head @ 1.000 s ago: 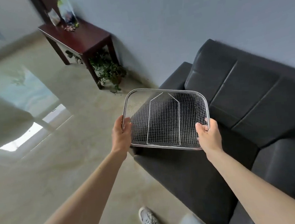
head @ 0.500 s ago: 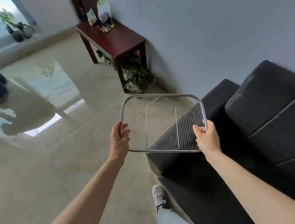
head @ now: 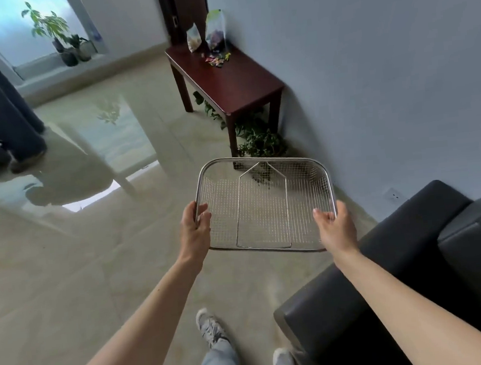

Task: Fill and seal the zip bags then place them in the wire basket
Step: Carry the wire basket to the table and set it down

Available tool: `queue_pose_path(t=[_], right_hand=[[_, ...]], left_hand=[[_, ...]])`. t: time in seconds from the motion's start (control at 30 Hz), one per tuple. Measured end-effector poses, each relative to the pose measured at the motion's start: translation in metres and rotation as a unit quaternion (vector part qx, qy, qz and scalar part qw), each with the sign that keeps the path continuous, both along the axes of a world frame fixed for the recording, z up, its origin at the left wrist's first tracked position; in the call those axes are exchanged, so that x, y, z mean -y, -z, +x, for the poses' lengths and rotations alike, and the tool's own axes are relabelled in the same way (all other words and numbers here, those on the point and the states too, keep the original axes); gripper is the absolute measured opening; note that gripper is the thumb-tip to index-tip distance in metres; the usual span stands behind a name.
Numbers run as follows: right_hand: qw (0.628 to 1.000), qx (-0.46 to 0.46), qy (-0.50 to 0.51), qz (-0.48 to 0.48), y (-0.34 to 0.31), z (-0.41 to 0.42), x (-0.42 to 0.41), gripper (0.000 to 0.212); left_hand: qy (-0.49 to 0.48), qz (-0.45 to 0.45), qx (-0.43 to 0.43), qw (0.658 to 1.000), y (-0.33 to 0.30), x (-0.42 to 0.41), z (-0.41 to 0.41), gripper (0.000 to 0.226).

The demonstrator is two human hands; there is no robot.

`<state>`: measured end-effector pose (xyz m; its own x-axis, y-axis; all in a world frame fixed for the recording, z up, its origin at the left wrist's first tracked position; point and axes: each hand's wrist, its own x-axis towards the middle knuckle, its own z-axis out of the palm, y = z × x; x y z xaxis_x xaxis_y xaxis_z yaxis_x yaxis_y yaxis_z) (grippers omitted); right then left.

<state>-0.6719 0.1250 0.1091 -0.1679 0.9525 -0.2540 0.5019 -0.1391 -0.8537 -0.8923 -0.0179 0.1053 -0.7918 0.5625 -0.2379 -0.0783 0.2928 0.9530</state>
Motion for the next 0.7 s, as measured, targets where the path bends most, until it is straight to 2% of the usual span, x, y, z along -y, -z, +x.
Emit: queue_pose_path(t=[0.37,0.7], right_hand=[[0.998,0.003,0.055,0.008,0.019,-0.178,-0.043,0.046],[0.996,0.022,0.081,0.009,0.023,-0.284,-0.113,0.035]], left_hand=[[0.041,-0.005,-0.015,0.999,-0.005,-0.050,-0.184,0.022],[0.058,-0.016,-0.004,0.998,0.004,-0.125,-0.295,0.029]])
